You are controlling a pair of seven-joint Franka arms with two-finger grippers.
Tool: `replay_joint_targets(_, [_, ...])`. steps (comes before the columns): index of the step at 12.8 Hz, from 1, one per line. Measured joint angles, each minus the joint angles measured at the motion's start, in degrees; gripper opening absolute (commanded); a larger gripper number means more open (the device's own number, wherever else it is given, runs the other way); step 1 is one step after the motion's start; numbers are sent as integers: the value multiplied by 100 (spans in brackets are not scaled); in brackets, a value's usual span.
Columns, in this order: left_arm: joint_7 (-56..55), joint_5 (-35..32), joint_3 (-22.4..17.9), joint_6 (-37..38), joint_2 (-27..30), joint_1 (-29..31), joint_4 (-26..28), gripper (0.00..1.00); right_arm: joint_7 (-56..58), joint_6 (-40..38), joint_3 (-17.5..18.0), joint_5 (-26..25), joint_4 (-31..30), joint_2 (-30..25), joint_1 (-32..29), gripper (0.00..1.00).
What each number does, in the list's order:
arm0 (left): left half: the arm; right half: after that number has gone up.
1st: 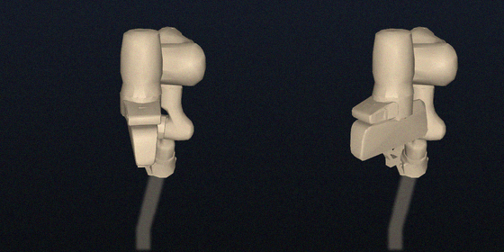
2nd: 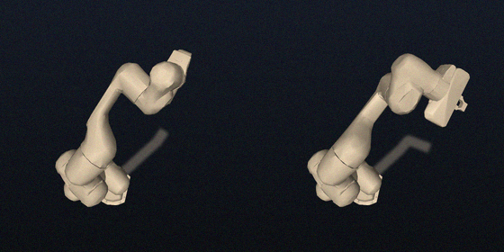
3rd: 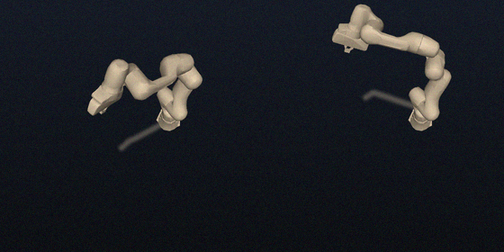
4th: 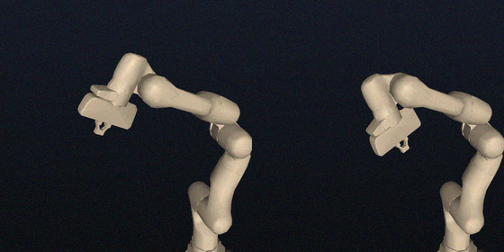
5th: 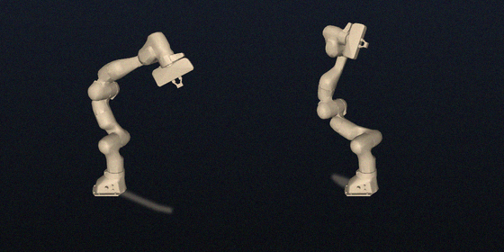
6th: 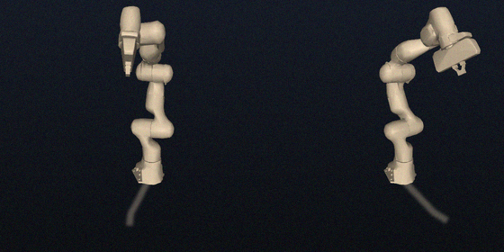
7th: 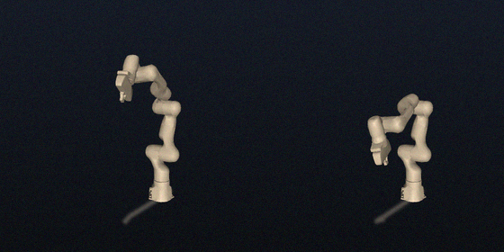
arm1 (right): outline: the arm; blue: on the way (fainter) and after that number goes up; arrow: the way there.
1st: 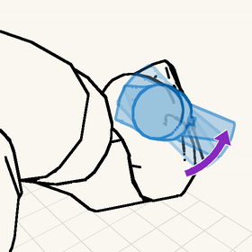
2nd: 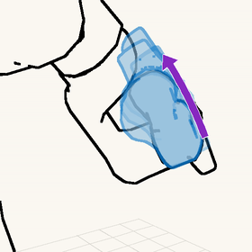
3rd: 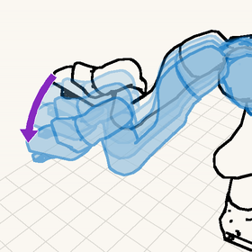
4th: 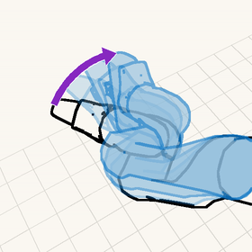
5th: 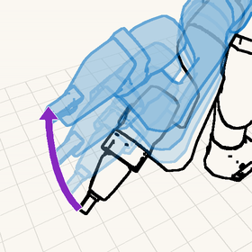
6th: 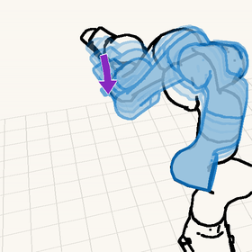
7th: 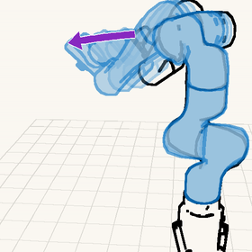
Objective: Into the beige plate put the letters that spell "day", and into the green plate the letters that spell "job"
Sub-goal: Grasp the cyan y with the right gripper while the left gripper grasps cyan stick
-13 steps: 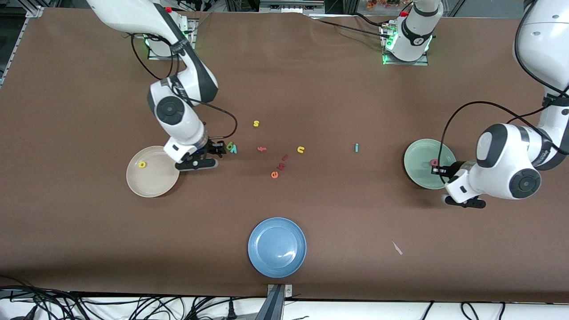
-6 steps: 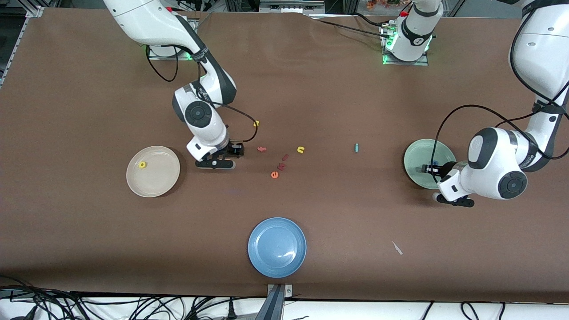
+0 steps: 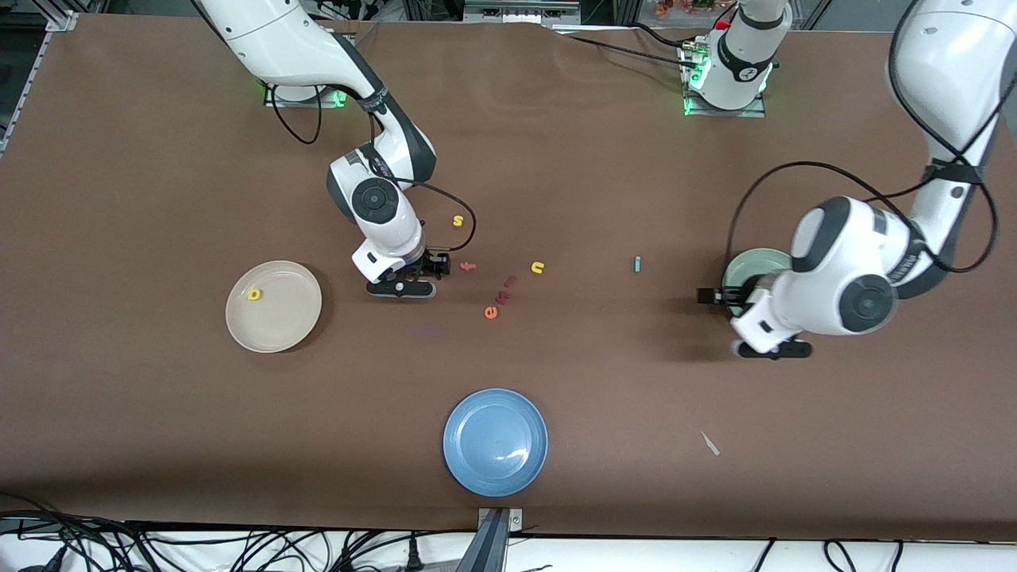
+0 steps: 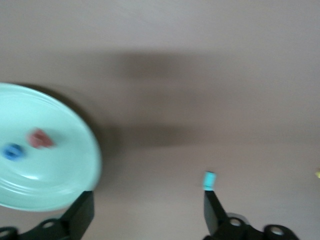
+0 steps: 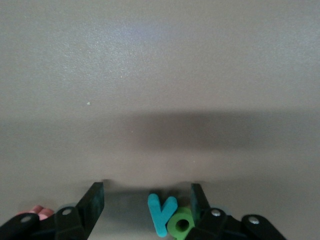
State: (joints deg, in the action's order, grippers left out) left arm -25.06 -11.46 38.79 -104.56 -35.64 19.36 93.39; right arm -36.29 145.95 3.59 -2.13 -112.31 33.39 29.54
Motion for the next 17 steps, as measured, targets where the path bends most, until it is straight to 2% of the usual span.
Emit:
replay_joint_targets(1, [-371, 0, 40, -68, -6, -211, 60, 85, 0, 37, 0, 0, -21, 21, 1, 72])
replay_joint_targets(3, [-972, 0, 33, -685, -37, -597, 417, 85, 0, 164, 0, 0, -91, 23, 1, 61])
replay_joint_targets(5, [-1320, 0, 28, -1729, -69, -730, 1058, 85, 0, 186, 3, 0, -114, 2, 3, 55])
replay_joint_targets(7, [-1394, -72, 14, -2265, -90, -729, 1453, 86, -10, 194, 9, 1, -128, -16, 5, 49])
replay_joint_targets(8, [-1395, -261, 13, -2318, -90, -722, 1533, 86, -11, 199, 9, 1, -133, -17, 5, 47])
replay_joint_targets(12, [-1390, -940, 134, -2371, -83, -716, 1686, 88, -22, 227, 44, 1, -216, -27, 9, 23])
replay_joint_targets(14, [-1390, -1076, 158, -2728, -65, -704, 1916, 92, -35, 240, 56, 1, -281, -48, 9, 21])
replay_joint_targets(15, [-1389, -1079, 161, -2886, -57, -677, 2029, 99, -35, 239, 58, 1, -311, -69, 9, 20])
replay_joint_targets(17, [-1386, -1082, 160, -3003, -55, -581, 2144, 99, -34, 201, 57, 1, -352, -102, 7, 17])
